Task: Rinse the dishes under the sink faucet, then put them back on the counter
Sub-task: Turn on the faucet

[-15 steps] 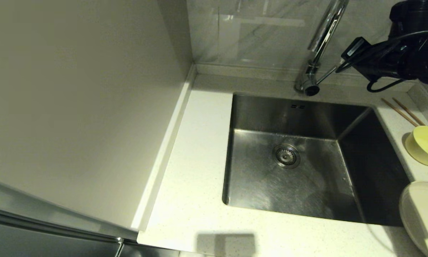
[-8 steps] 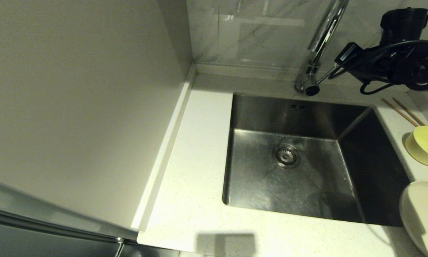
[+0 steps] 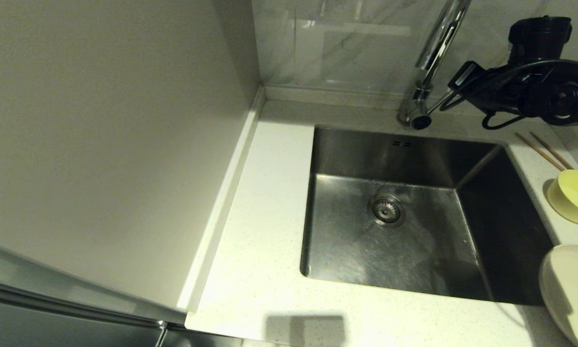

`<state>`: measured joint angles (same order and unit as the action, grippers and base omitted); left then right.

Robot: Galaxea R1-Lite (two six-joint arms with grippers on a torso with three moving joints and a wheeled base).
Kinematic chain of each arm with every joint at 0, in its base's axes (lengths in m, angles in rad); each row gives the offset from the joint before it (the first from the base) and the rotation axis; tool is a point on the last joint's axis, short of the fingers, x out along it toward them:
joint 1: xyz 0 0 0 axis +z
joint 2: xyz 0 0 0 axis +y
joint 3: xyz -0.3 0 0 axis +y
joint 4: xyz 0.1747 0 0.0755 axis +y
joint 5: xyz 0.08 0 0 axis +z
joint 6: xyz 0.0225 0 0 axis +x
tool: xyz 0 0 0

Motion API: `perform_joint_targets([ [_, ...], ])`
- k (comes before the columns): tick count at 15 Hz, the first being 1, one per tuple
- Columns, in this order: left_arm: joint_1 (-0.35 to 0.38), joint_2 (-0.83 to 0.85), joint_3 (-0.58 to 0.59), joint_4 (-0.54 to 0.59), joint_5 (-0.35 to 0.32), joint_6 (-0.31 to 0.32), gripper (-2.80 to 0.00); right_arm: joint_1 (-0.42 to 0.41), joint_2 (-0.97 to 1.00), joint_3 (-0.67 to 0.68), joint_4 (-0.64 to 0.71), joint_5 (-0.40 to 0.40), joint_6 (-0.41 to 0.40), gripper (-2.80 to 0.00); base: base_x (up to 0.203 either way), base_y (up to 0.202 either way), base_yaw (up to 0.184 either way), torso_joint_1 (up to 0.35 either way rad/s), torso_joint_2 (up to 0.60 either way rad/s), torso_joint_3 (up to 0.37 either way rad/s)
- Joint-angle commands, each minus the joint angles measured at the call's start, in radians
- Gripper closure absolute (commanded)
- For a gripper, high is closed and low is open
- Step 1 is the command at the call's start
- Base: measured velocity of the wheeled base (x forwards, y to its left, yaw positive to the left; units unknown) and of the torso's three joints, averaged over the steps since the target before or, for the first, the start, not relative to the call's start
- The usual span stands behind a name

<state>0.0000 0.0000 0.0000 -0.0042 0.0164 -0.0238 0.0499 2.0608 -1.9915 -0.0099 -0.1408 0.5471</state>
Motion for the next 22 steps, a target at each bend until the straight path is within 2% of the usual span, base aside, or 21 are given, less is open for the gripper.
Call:
perform_joint_targets([
  [1, 0.0, -0.002, 0.0, 0.0, 0.0, -0.001, 0.0, 0.001, 0.002, 0.0, 0.001, 0.0, 0.001, 0.0, 0.0, 0.0, 0.0, 0.0, 0.0, 0.0],
  [14, 0.0, -0.002, 0.0, 0.0, 0.0, -0.001, 0.0, -0.002, -0.019, 0.002, 0.055, 0.017, -0.001, 0.0, 0.0, 0.0, 0.0, 0.0, 0.0, 0.0],
  [17, 0.0, -0.002, 0.0, 0.0, 0.0, -0.001, 0.0, -0.002, -0.036, 0.002, 0.085, 0.056, -0.001, 0.0, 0.0, 0.0, 0.0, 0.0, 0.0, 0.0],
  [22, 0.0, -0.002, 0.0, 0.0, 0.0, -0.001, 0.0, -0.004, -0.036, 0.002, 0.085, 0.055, -0.003, 0.0, 0.0, 0.0, 0.0, 0.0, 0.0, 0.0],
])
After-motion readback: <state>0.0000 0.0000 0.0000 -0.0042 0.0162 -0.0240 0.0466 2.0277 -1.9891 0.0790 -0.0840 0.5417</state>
